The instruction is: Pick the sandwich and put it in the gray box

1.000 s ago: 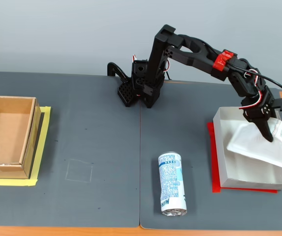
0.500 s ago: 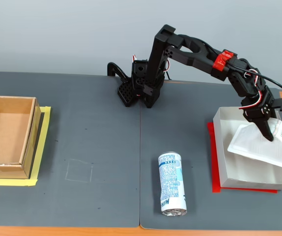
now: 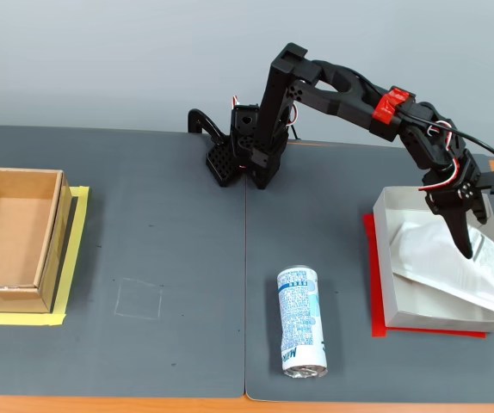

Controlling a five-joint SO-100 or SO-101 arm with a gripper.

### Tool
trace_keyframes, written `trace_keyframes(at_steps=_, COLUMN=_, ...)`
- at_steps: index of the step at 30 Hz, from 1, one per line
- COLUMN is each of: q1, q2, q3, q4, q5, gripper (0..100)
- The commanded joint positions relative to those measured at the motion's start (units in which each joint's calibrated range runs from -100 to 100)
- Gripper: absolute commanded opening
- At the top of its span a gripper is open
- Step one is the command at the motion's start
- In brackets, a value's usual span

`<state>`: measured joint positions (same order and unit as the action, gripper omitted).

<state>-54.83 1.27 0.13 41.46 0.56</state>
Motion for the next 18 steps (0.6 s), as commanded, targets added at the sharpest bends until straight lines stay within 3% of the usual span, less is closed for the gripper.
trace_keyframes(at_steps=1, q1=0.33, q2=-1.06, q3=-2.53, q4=0.30, q5=0.09, gripper=27)
trace_keyframes(at_steps=13, q1=5.03, q2=-6.74, q3=-2.44, q4=0.38, q5=0.30, gripper=5)
trace_keyframes(at_steps=18, q1=9.36, q2=-9.96, q3=-2.44, q4=0.47, q5=0.30, gripper=2)
